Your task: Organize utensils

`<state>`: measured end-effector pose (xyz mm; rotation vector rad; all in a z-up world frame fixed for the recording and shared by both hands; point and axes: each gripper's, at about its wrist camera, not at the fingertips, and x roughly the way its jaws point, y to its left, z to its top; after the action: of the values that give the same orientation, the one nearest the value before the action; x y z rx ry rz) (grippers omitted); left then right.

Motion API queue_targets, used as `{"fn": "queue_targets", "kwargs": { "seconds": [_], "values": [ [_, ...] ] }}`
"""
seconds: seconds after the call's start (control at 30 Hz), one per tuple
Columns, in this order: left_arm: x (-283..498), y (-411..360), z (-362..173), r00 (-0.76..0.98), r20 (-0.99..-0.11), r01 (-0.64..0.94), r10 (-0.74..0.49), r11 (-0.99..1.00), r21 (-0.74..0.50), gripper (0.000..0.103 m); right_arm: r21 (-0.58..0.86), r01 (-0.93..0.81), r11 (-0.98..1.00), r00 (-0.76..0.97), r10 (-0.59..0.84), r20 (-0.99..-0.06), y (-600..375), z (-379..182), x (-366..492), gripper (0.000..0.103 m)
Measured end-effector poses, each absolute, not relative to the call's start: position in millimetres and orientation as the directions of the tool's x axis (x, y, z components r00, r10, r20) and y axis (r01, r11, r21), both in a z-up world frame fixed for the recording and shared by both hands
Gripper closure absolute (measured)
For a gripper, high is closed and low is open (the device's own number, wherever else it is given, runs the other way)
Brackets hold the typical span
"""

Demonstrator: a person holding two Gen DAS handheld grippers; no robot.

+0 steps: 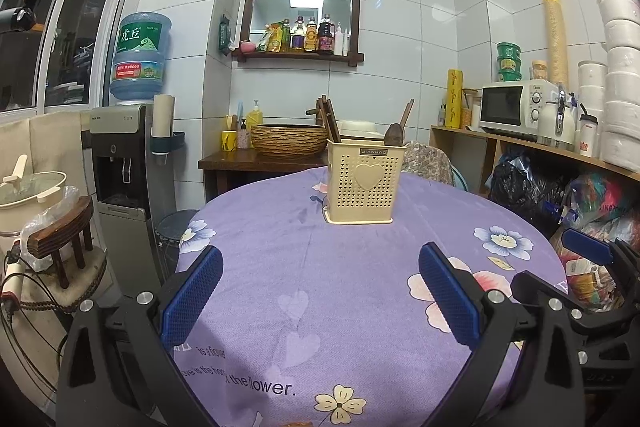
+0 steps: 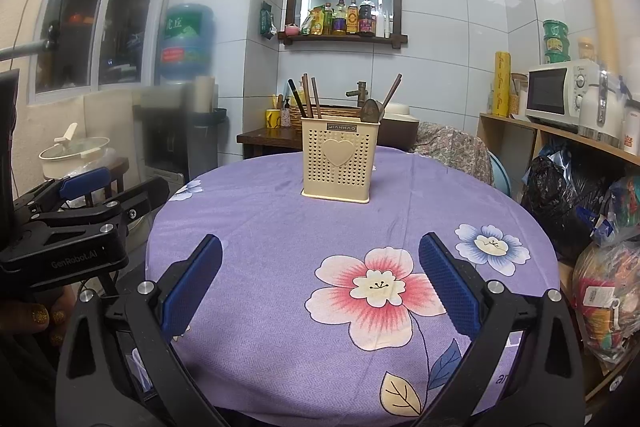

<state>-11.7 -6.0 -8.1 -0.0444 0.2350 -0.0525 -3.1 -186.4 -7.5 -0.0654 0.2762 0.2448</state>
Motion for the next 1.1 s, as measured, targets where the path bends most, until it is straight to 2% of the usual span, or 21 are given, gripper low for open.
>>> {"fn": "queue_targets", "kwargs": {
  "seconds": [1.1],
  "values": [
    [-8.9,-3.9,-9.6,0.965,-0.256,0.049,-0.06,0.998,-0.051,0.005,-0.03,-0.25,0.968,0.931,0.232,-0.281,-189.5,-9.0,-3.3,0.006]
  ]
}}
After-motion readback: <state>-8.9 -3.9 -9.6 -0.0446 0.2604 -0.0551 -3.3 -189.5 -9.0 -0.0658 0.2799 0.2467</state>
